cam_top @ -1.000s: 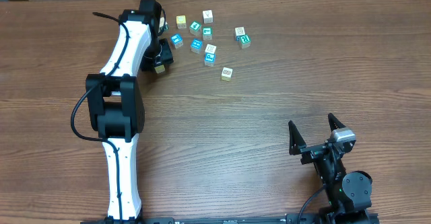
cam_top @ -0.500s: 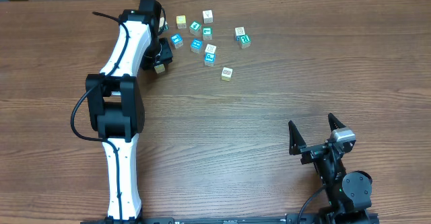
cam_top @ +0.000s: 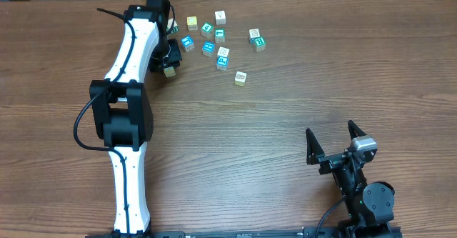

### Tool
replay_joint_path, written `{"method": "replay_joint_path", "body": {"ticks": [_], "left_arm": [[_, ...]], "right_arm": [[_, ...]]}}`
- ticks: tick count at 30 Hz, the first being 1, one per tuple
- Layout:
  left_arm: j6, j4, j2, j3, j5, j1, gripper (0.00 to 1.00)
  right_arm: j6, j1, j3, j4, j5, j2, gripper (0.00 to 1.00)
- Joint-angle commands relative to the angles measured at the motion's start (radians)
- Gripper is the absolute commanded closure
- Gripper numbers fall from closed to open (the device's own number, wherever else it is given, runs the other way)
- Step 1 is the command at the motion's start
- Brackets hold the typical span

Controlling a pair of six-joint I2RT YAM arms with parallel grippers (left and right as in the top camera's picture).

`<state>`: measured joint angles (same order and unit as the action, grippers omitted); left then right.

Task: Form a horizontal line
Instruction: 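Close the left gripper on the yellow-faced letter block and lift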

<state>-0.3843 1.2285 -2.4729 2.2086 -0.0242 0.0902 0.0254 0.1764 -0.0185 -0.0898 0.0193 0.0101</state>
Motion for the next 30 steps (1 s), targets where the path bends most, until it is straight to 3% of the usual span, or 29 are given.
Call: {"method": "replay_joint_path", "body": {"ticks": [1,5,7,9,17,30], "left_arm": [[0.026,0.013,-0.005,0.019,-0.01,-0.005,0.58],[0.026,0.031,-0.005,0.015,-0.01,0.0,0.62],[0.026,0.027,-0.005,0.014,-0.01,0.002,0.71],[0.026,0.026,-0.005,0.014,-0.009,0.002,0.73],[0.061,0.092,0.034,0.014,-0.004,0.01,0.71],[0.005,0.252,0.327,0.014,-0.003,0.13,0.69]], "right_arm": [[-0.004,-0.006,0.01,0.006,-0.003,-0.007,0.0],[-0.004,-0.006,0.01,0.005,-0.003,-0.007,0.0],[-0.004,-0.006,0.01,0.005,-0.003,-0.007,0.0],[-0.004,-0.006,0.01,0.005,-0.003,-0.007,0.0],[-0.004,-0.006,0.01,0.005,-0.003,-0.007,0.0],[-0.004,-0.006,0.01,0.005,-0.003,-0.007,0.0]]}}
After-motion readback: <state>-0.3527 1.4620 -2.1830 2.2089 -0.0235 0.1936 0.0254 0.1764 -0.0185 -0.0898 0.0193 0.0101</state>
